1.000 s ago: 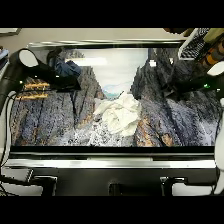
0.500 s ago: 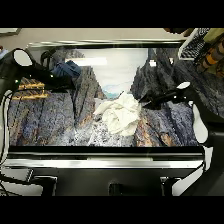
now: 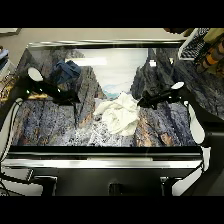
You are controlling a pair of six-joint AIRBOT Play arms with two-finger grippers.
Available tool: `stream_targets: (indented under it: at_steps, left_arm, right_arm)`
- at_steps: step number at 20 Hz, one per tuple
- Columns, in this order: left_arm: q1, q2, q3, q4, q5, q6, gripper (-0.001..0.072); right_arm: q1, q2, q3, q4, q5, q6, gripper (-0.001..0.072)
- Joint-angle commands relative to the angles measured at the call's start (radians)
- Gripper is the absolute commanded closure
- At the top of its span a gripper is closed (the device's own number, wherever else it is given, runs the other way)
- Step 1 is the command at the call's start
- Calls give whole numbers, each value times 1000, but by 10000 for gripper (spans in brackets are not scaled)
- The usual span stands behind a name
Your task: Fold the clothes and pants, and hang the long-sleeved shirts on hangers.
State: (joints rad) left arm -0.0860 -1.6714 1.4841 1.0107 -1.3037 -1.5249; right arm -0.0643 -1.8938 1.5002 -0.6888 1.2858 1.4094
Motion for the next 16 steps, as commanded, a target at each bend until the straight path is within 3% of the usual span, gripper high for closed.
stream_targets:
  at_steps: [1, 3, 12, 13, 16]
  left_arm:
    - [-3, -25, -201, -277, 221, 104, 156]
    - [-31, -69, -221, -362, 231, 149, 157]
    - [-113, -135, -221, -465, 385, 146, 173]
    - [-118, -142, -221, -482, 390, 146, 217]
    - [-132, -156, -220, -516, 376, 151, 649]
  right_arm:
    - [-1, 41, 0, -38, 37, 0, 674]
    - [-1, 54, 0, -37, 55, 0, 674]
    - [-1, 130, 0, -37, 64, 12, 674]
    - [-1, 140, 0, -37, 66, 12, 674]
    - [-1, 173, 0, -37, 74, 12, 674]
